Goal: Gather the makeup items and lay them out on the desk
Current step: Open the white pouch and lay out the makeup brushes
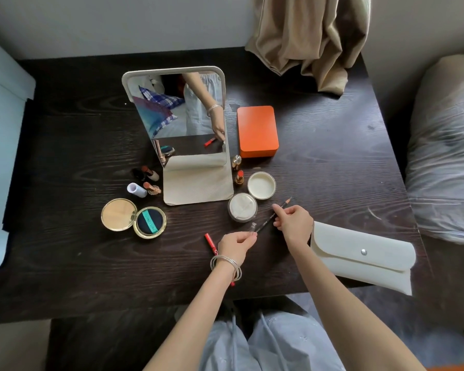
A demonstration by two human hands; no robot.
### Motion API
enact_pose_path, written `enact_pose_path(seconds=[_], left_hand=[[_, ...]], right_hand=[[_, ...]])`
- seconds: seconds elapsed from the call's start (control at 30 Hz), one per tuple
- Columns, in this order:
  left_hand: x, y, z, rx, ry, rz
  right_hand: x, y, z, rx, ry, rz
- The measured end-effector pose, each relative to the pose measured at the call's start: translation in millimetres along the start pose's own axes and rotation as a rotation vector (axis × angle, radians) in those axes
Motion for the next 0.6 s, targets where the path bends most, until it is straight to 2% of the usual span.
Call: enact_pose_path(seconds=[0.33, 0.4, 0.5, 0.53, 0.6], left_hand=[[-4.3, -3.8, -1.2, -0.006, 0.043, 0.023], [-6.8, -5.5, -3.2, -0.031, 0.067, 0.031], [-10.0, -8.1, -11.3, -0.072, 0.113, 0.093], [-10.7, -9.1, -15.2, -0.051, 0.143, 0.116], [-12.3, -10.0, -23.2, 0.045, 0.217, 0.145]], right_hand=[[-6.9, -4.8, 5.4, 0.020, -0.014, 0.028], [-15.2, -11.9, 9.8, 0.083, -0.050, 0.168], [-31.7, -23.4, 12.8, 0.123, -0.093, 0.551], [-35.8, -26.9, 12.1, 0.107, -0.084, 0.633], [-39.3, -33.9, 10.0, 0.106, -0.055, 0.686]])
Point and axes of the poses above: each hand's wrist, its own x-axis towards the middle knuckle, its own y-axis out of the palm, z = x × y, the point moved 1 cm from there along x, towards the middle knuckle, and after that the axes turned 14 degrees about x, right-handed, at the moved point
